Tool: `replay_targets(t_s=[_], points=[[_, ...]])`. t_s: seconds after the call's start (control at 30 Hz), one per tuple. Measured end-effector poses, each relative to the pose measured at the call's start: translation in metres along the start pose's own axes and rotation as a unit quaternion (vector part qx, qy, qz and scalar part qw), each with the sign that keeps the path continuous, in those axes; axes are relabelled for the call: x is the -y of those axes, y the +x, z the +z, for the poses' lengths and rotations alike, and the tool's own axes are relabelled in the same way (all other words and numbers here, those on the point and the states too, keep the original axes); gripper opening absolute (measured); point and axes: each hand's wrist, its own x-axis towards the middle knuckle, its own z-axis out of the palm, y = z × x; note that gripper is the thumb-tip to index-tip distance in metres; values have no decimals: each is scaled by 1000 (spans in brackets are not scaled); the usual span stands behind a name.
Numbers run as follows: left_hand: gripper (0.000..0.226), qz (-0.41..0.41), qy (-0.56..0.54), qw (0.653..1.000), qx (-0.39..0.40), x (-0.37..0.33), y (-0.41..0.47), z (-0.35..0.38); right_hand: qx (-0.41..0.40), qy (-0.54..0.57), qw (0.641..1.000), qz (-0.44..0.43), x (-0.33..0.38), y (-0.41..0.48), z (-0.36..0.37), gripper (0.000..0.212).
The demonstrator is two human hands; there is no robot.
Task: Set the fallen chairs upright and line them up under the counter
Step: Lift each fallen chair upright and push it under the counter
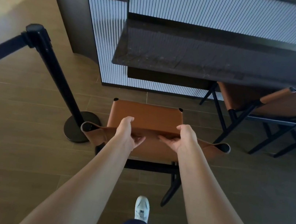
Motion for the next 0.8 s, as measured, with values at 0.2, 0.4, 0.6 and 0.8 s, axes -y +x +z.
replay_targets(t_s=[0.2, 0.4, 0.6, 0.8], points=[[28, -9, 72, 997, -15, -45, 9, 32, -40, -87, 995, 1, 40, 21, 40, 38], [39, -20, 74, 997, -26, -86, 18, 63, -37, -68, 996, 45, 71, 38, 72, 39], [52, -4, 61, 998, -5, -122, 22, 83, -1, -31, 995, 98, 111, 61, 86, 41], [83, -17, -13, 1000, 2, -157, 40, 91, 34, -129, 988, 71, 137, 81, 106, 25]])
